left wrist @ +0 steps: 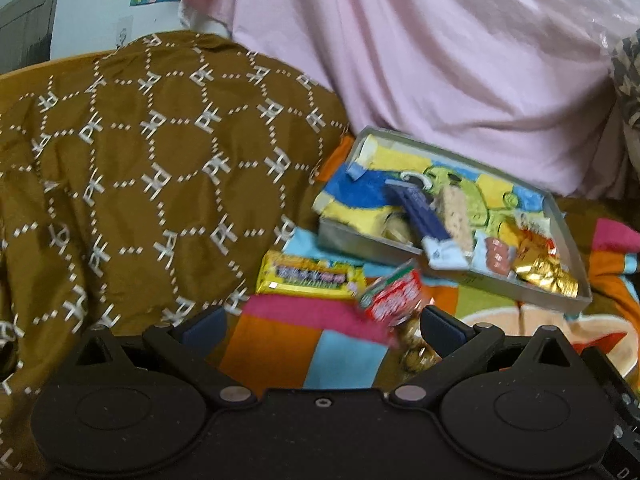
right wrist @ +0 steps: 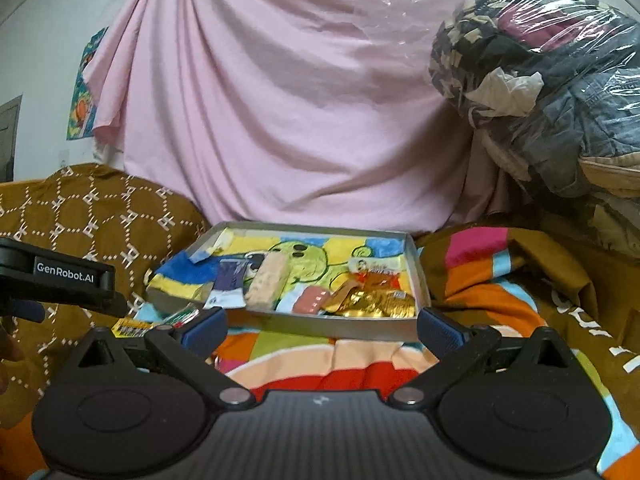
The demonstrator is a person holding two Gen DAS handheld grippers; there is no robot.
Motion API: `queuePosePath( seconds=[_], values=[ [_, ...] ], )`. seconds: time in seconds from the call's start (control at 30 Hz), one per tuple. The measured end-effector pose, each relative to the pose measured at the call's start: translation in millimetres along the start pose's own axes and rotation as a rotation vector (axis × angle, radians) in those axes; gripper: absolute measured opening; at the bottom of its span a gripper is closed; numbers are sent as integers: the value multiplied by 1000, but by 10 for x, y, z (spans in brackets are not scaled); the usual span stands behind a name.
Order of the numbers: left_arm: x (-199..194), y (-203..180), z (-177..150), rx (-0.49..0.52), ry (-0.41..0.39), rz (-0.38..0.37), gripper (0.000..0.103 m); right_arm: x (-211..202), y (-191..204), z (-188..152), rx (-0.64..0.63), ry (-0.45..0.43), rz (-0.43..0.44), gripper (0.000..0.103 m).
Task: Organize snacks
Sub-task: 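Move both tools back over the quail egg pack and small candy packs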
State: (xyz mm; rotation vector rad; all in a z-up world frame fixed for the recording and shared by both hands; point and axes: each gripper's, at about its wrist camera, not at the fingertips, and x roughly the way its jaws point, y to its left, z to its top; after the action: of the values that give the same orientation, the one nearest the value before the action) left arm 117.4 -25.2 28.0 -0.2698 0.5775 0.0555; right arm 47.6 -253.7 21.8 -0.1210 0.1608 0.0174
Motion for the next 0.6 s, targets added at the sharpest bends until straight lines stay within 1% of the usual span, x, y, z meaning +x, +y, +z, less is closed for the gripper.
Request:
queuePosePath(
  seconds=[0.23,0.4,0.6],
  values=[
    [-48,102,-197,51,32,12,102,-44,119,-81,-34,58,32,103],
    [-43,196,-230,63,32,30,102,-24,213,-131,-78,84,58,103],
    [19,263,-289,94,42,53,102,51,349,-214,-128,157,106,103]
  ],
)
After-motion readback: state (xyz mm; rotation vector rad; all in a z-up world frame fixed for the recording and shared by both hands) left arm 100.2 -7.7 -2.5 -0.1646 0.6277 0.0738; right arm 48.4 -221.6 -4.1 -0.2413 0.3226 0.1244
